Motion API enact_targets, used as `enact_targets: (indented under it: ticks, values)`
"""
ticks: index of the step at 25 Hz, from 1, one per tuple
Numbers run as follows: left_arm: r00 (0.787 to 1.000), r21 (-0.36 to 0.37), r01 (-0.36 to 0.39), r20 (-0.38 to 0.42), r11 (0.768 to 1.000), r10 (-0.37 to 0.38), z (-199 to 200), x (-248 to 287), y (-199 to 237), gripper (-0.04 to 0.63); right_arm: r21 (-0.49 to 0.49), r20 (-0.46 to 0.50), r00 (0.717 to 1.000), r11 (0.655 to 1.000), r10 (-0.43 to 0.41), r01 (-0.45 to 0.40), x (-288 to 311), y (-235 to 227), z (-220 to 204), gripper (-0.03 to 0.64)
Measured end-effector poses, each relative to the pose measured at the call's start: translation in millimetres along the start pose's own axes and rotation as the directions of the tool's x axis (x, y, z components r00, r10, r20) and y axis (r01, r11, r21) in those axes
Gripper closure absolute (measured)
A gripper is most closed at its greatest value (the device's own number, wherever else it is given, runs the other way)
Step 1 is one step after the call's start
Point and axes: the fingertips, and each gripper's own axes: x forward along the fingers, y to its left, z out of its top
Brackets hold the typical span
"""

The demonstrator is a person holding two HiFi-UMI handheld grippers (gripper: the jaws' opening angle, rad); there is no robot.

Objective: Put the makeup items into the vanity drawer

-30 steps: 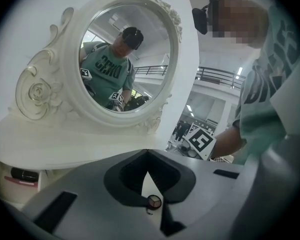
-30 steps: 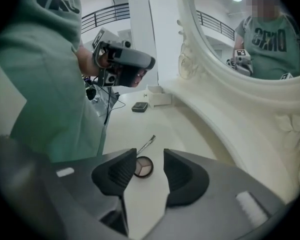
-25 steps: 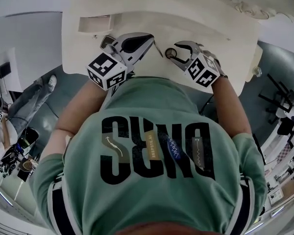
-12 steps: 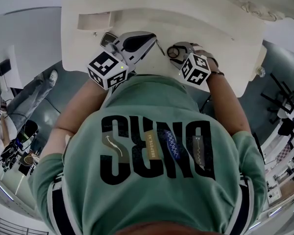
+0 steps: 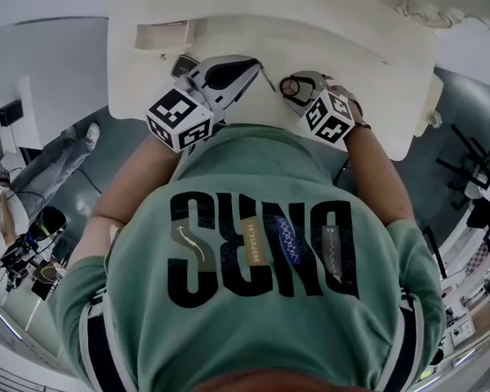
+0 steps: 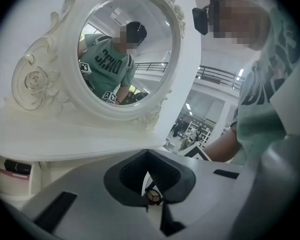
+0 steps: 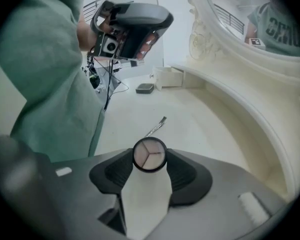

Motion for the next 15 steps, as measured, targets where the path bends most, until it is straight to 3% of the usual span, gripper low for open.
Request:
enact_targets:
  ticks: [4,8,15]
  values:
    - [0.999,0.002,-0.008,0.04,1.0,0.008,18,-12,-4,0.592,0.093,0.104,0.992,0.994,-0.067,0.057,-40,-17,26,0.396]
    - [0.994,0.019,-0.016,0.105,1.0,0.014,50,-27,-9,0.592,0.167,0.208,0.966,0.979,-0.153,0.119,-94,-38,57,0.396]
    - [0.97,0.069,-0.02,0.244,0.997,0.002,117,-53,-18,0.592,0.25,0.395,0.872,0.947,-0.289,0.201,-190,-67,113,0.396]
